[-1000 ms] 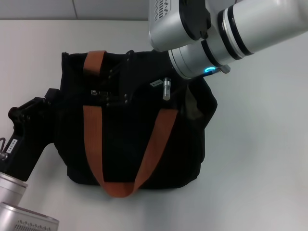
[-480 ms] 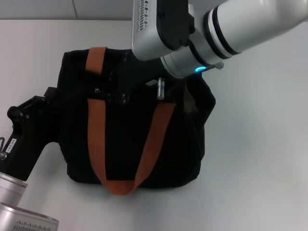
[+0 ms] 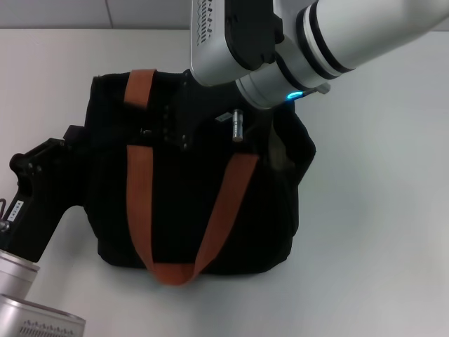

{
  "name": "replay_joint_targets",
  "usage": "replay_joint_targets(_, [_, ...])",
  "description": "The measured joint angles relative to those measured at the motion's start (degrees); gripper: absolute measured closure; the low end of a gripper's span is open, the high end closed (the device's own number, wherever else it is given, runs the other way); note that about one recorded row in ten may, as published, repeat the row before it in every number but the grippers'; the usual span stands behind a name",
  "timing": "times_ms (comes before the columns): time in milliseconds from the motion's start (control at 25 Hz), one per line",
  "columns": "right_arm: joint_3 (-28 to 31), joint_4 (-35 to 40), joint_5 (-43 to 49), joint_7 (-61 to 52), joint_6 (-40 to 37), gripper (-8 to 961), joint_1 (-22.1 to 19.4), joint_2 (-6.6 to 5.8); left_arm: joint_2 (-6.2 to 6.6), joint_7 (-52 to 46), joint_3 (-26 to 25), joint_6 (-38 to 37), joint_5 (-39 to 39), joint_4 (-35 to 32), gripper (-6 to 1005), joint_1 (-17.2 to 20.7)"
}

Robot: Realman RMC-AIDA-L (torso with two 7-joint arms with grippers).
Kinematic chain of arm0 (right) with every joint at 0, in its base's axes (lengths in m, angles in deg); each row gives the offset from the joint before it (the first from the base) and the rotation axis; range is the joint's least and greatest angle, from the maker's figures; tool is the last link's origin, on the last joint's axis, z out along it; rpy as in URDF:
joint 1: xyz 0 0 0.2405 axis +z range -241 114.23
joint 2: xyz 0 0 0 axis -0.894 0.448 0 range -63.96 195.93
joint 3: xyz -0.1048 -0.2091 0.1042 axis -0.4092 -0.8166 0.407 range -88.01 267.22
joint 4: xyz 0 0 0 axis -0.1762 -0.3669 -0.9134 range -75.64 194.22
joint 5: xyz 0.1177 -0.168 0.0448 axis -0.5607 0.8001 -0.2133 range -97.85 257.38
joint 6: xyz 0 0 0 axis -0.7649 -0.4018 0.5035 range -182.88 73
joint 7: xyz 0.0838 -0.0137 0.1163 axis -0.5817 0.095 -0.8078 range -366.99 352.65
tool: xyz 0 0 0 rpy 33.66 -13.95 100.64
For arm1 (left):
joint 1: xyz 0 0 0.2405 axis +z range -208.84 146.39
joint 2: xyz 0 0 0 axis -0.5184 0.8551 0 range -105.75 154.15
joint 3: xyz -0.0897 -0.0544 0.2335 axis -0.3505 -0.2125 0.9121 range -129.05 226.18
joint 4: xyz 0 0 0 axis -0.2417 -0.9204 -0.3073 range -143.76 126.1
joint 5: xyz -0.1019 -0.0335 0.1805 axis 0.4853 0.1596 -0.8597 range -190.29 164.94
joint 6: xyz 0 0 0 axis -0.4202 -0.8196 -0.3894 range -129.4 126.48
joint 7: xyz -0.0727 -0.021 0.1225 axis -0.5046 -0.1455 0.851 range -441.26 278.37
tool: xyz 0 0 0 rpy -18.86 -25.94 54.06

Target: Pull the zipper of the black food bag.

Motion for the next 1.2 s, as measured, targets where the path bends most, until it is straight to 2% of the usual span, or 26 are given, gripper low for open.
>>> replay_joint_targets(240, [0.2, 3.5, 4.4, -3.9, -2.2, 952, -1.2, 0.0, 0.0, 0.0, -0.3, 0.3, 0.4, 0.0, 983, 0.0])
replay_joint_targets(520, [0.9, 6.4, 6.2, -5.2, -4.1, 954, -3.3, 0.0, 0.0, -0.2, -0.3, 0.4, 0.4, 0.0, 983, -0.1])
replay_joint_targets(800, [2.2, 7.3, 3.3, -6.5, -4.4, 945, -4.6, 0.09, 0.0, 0.2, -0.1, 0.8, 0.2, 0.0, 983, 0.1])
replay_joint_targets(1040, [1.7, 7.3, 3.2, -5.4, -3.6, 937, -4.9, 0.09, 0.0, 4.7, -0.1, -0.6, 0.1, 0.7, 983, 0.8])
replay_joint_targets(1200, [0.7, 7.4, 2.0, -3.8, -2.7, 787, -5.4, 0.21, 0.0, 5.1, -0.4, -2.4, 0.3, 1.1, 983, 0.7])
